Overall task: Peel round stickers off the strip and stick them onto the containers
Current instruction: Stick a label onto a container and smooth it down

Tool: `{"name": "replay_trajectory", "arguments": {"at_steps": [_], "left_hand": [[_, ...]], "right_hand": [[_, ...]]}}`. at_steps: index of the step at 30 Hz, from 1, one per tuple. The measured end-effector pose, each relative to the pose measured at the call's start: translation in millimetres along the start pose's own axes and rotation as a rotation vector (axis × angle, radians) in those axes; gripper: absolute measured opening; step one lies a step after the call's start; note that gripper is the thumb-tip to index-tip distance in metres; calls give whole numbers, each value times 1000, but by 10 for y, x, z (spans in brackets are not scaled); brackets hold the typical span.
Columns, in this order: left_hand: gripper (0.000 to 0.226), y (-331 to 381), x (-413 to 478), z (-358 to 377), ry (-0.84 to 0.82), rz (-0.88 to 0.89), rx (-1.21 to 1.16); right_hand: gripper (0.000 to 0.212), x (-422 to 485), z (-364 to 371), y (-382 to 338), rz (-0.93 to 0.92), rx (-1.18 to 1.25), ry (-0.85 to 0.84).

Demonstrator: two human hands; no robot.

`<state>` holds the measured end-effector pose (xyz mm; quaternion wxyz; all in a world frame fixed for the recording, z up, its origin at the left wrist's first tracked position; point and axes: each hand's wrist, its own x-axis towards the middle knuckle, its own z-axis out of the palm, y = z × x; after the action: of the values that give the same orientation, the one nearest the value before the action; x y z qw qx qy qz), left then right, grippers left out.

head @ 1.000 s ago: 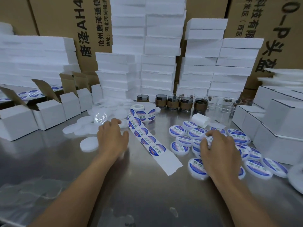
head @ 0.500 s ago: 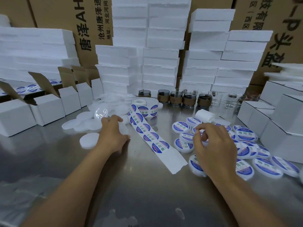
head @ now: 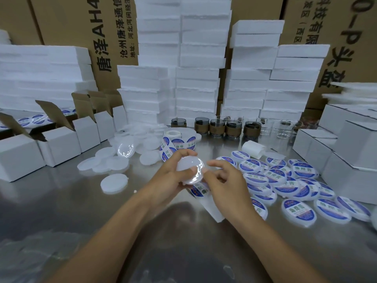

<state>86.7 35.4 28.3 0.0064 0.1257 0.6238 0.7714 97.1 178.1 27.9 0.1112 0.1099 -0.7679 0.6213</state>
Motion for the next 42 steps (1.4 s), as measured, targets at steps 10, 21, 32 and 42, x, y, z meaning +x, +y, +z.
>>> {"name": "replay_trajectory", "arguments": {"at_steps": [10, 21, 32, 42], "left_hand": [[17, -52, 39, -36, 176, 31, -151], [16, -5, 4, -76, 171, 35, -254], [9, 18, 24, -61, 354, 37, -216], [28, -33, 33, 13, 145, 0, 101]], "right_hand": [[26, 17, -85, 105, -225, -554, 27], [49, 29, -101, 173, -247, -1023, -216], [33, 39, -108, 120, -349, -702, 218], [40, 2, -79, 135, -442, -505, 43]]}}
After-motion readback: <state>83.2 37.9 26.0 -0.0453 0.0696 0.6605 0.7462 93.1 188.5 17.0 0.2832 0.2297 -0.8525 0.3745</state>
